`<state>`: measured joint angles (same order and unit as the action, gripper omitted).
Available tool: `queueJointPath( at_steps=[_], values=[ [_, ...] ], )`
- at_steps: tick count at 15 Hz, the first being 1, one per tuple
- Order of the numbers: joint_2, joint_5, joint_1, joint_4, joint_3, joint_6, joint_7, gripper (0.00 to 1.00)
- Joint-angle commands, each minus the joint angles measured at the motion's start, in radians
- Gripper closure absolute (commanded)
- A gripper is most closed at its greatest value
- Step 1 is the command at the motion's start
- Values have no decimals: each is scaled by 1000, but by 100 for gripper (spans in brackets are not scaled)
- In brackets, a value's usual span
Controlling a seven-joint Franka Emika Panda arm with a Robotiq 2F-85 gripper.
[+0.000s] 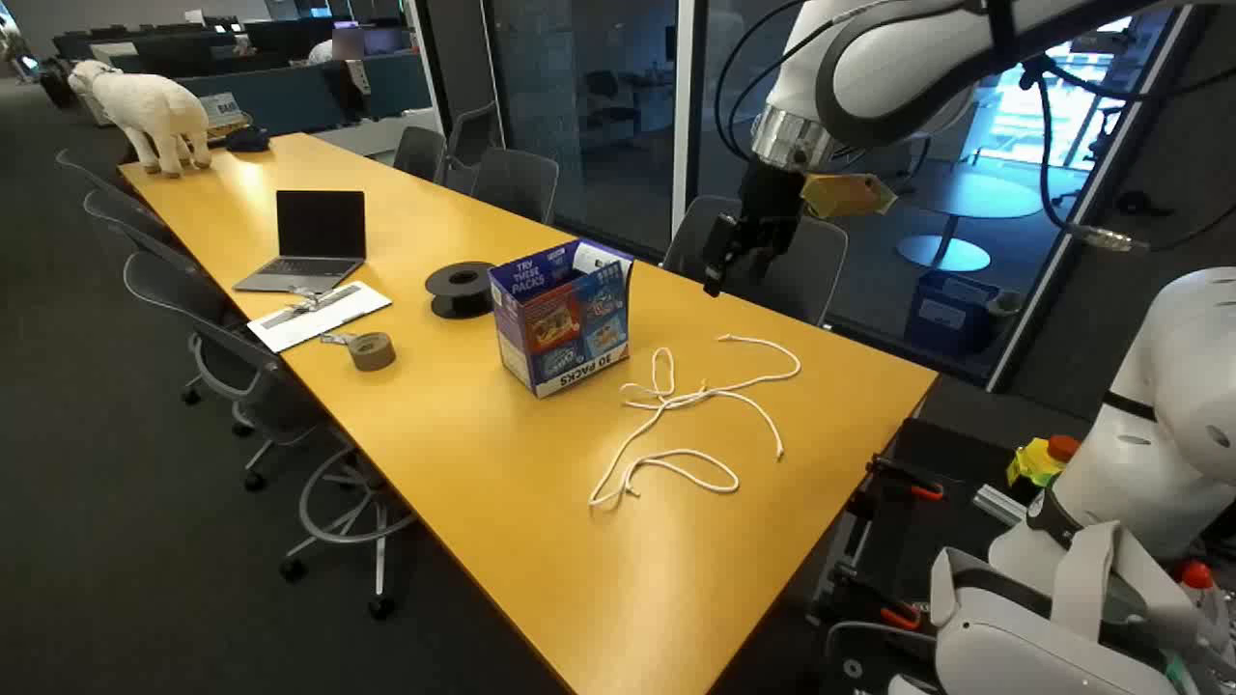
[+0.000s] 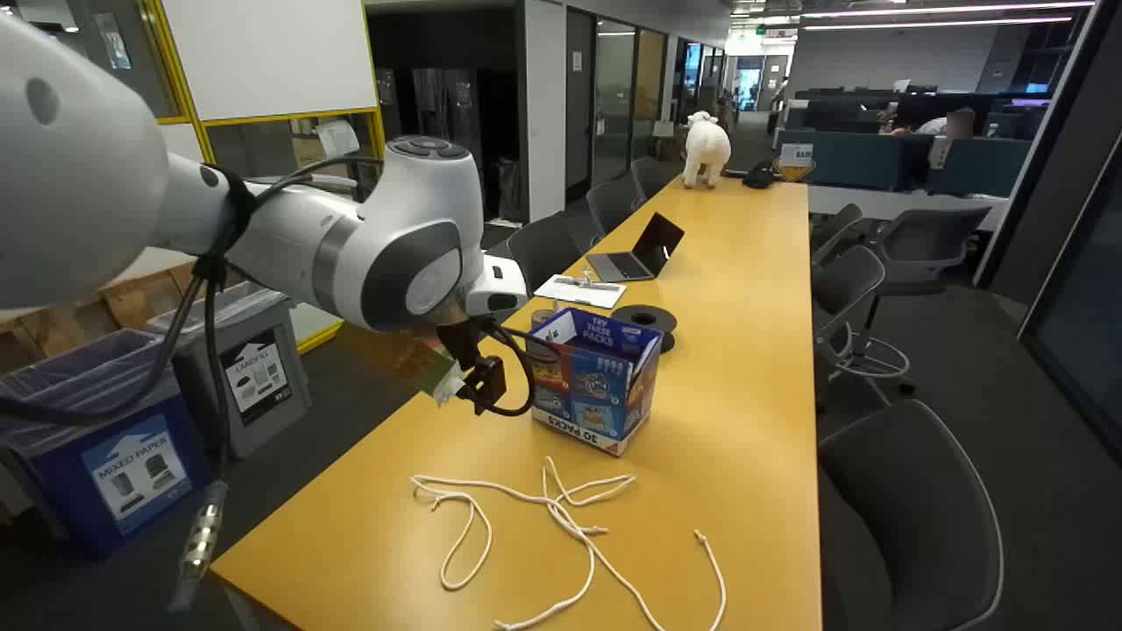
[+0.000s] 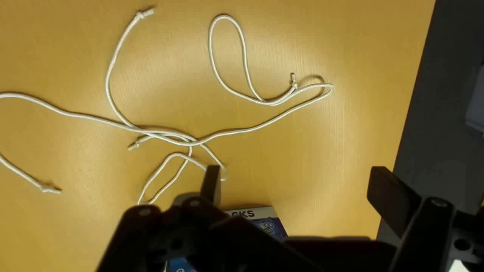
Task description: Pick up the ropes from the table and put them in the box
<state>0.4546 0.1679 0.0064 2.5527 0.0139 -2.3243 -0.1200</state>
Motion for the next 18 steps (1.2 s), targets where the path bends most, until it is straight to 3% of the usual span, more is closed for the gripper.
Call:
queueJointPath(
  at_steps=[1,7,8,13,18],
  values=[
    [0,2,-4,-6,-4,3,1,0],
    [-5,-9,-18,-18,-16,-5,-39,0],
    [-23,-27,-49,-24,-45,-18,-147,0],
    [-158,-50,-102,-61,-115,-109,-436,0],
    [-320,-164,-142,-106,-156,-231,-781,0]
  ],
)
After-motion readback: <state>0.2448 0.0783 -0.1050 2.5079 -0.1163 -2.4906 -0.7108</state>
